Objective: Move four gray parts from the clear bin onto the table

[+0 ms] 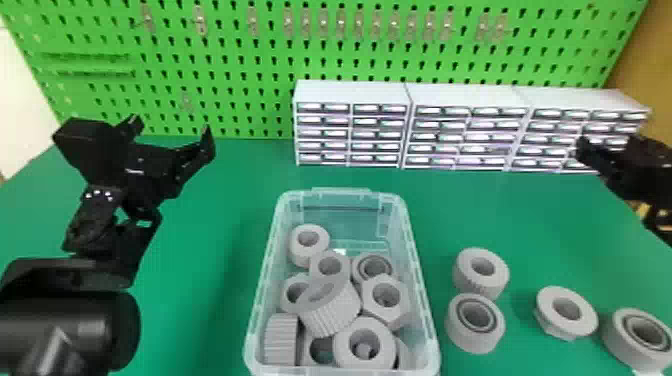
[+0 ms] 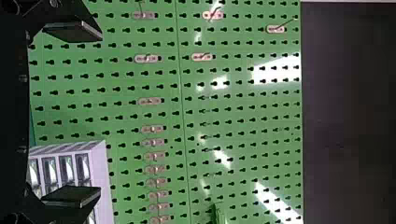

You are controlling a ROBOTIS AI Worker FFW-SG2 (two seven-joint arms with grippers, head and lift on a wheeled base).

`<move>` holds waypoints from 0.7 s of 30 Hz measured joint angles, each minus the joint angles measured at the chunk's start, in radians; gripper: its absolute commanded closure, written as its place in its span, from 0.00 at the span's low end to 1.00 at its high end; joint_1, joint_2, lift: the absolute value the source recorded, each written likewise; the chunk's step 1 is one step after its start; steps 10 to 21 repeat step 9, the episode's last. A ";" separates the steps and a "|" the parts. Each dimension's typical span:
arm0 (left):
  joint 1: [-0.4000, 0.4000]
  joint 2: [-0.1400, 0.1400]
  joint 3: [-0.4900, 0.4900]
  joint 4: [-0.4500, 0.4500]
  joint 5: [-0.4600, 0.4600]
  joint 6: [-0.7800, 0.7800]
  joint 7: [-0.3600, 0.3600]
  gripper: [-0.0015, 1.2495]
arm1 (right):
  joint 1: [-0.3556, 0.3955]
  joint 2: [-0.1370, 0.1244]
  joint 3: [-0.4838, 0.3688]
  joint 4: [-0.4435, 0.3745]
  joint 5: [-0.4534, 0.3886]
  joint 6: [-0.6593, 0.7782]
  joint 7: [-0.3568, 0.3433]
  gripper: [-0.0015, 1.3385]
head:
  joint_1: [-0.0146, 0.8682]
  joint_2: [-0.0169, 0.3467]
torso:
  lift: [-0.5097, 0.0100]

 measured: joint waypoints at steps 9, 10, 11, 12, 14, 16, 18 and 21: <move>-0.001 0.000 0.000 0.000 0.000 0.000 0.000 0.10 | 0.000 0.000 0.002 0.000 0.000 0.000 0.000 0.38 | 0.78 0.14 | 0.89; -0.001 0.000 0.000 0.000 0.000 0.000 0.000 0.10 | 0.000 0.000 0.002 0.000 0.000 0.000 0.000 0.38 | 0.78 0.14 | 0.89; -0.001 0.000 0.000 0.000 0.000 0.000 0.000 0.10 | 0.000 0.000 0.002 0.000 0.000 0.000 0.000 0.38 | 0.78 0.14 | 0.89; -0.001 0.000 0.000 0.000 0.000 0.000 0.000 0.10 | 0.000 0.000 0.002 0.000 0.000 0.000 0.000 0.38 | 0.78 0.14 | 0.89; -0.001 0.000 0.000 0.000 0.000 0.000 0.000 0.10 | 0.000 0.000 0.002 0.000 0.000 0.000 0.000 0.38 | 0.78 0.14 | 0.89; -0.001 0.000 0.000 0.000 0.000 0.000 0.000 0.10 | 0.000 0.000 0.002 0.000 0.000 0.000 0.000 0.38 | 0.78 0.14 | 0.89; -0.001 0.000 0.000 0.000 0.000 0.000 0.000 0.10 | 0.000 0.000 0.002 0.000 0.000 0.000 0.000 0.38 | 0.78 0.14 | 0.89; -0.001 0.000 0.000 0.000 0.000 0.000 0.000 0.10 | 0.000 0.000 0.002 0.000 0.000 0.000 0.000 0.38 | 0.78 0.14 | 0.89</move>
